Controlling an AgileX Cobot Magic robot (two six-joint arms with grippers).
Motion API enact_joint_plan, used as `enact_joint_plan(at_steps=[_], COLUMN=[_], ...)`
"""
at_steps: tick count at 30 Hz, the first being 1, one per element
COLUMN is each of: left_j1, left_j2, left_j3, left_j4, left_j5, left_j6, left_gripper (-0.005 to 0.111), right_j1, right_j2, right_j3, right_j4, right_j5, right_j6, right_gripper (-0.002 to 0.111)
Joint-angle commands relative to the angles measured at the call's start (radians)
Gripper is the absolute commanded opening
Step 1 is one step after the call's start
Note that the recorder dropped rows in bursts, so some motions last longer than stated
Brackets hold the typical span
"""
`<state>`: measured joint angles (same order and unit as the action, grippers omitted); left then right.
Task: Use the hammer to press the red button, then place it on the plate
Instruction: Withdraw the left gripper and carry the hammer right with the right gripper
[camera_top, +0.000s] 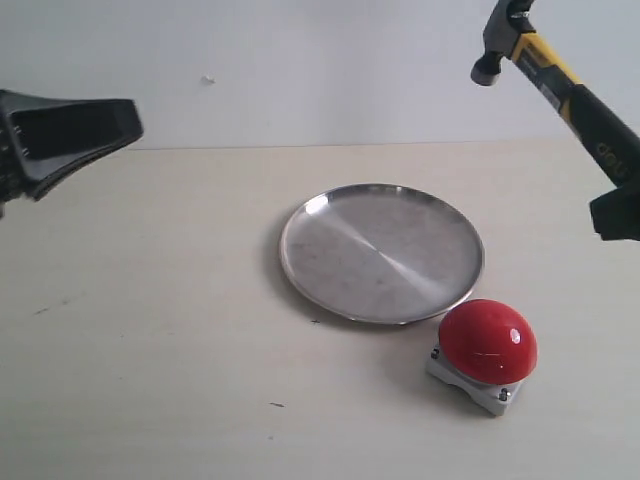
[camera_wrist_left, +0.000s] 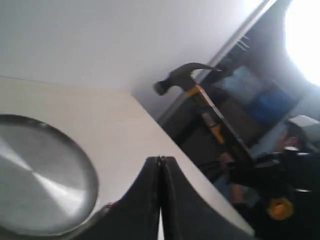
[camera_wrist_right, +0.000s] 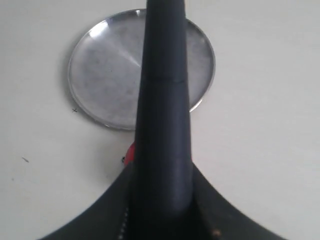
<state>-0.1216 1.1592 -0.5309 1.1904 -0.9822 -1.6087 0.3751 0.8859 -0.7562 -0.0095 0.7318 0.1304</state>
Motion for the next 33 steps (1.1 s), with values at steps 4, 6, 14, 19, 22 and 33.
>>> enact_joint_plan(at_steps=[4, 6, 14, 19, 22, 33], left_j1=[0.009, 0.009, 0.009, 0.009, 0.009, 0.009], left_j2=[-0.483, -0.609, -1.036, -1.122, -1.124, -1.124], left_j3=[0.222, 0.272, 0.392, 0.396, 0.398, 0.398], left_j4=[-0.022, -0.057, -0.124, -0.124, -0.124, -0.124], left_j5=[0.459, 0.54, 0.87, 1.072, 1.123, 1.123], left_j6=[0.036, 0.036, 0.036, 0.036, 0.036, 0.036], left_gripper=[0.0, 0.0, 0.0, 0.0, 0.0, 0.0], right_j1=[-0.004, -0.004, -0.004, -0.004, -0.004, -0.004], right_j2=[-0.109, -0.134, -0.181, -0.181, -0.181, -0.182], right_j3=[0.012, 0.04, 0.166, 0.181, 0.181, 0.181], right_j4=[-0.018, -0.018, -0.037, -0.045, -0.052, -0.053], right_j5=[0.111, 0.104, 0.058, 0.048, 0.038, 0.059], right_j6=[-0.004, -0.004, -0.028, -0.031, -0.031, -0.034], right_gripper=[0.0, 0.0, 0.0, 0.0, 0.0, 0.0])
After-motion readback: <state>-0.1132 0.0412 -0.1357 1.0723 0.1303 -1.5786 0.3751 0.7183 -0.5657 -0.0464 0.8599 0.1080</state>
